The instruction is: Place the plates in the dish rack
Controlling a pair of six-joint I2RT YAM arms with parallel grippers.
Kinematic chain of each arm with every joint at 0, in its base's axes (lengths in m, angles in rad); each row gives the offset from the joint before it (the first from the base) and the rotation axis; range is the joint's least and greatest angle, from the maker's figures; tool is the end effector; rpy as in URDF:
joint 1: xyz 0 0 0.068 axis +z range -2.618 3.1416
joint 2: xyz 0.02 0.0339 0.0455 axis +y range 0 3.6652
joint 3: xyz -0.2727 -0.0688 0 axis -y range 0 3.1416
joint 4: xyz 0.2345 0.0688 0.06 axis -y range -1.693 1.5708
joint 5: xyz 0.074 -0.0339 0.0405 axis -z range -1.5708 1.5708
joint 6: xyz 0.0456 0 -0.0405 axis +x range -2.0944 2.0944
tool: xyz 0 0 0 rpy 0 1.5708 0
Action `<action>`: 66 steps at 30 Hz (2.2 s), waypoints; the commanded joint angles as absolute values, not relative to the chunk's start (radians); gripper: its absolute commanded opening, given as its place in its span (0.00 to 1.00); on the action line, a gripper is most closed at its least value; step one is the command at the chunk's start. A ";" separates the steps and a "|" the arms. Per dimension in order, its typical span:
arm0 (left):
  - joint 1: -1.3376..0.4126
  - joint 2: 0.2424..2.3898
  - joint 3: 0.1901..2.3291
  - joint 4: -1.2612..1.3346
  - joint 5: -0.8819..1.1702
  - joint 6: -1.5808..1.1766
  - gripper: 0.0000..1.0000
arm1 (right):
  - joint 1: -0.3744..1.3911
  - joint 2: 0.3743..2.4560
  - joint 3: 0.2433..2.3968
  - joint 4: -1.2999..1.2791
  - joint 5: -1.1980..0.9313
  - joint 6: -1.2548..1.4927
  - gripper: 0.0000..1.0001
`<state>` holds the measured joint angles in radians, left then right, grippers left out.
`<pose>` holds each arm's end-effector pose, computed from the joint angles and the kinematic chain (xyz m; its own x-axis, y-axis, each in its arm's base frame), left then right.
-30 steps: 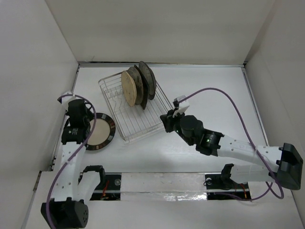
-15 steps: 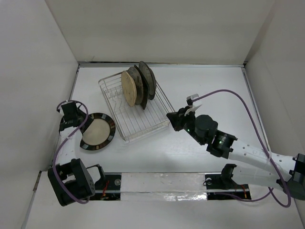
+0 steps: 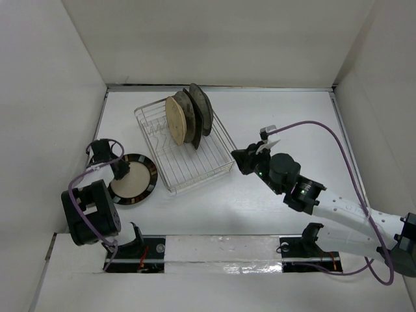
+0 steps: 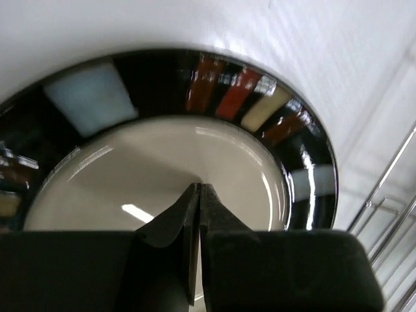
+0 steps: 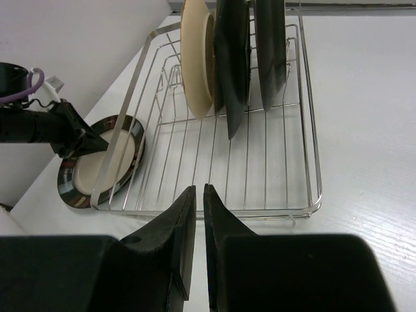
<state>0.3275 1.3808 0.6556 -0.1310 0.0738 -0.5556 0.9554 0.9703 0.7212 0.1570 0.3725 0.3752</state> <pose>0.2492 0.0811 0.1804 -0.4626 -0.7127 -0.5274 -0.6109 0.6873 -0.3930 0.1428 0.1733 0.3281 -0.2514 0.2356 -0.9388 -0.4935 0.8031 0.3338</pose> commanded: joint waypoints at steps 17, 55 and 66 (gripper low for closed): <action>0.318 1.744 0.940 0.084 -0.063 -0.561 0.00 | 0.890 0.971 0.700 0.190 0.365 0.391 0.17; 0.305 0.661 0.365 -0.336 -0.049 -1.072 0.74 | 0.821 0.841 0.684 0.144 0.216 0.423 0.21; 0.305 0.791 0.198 -0.013 -0.066 -1.210 0.70 | 0.782 0.841 0.673 0.153 0.150 0.436 0.23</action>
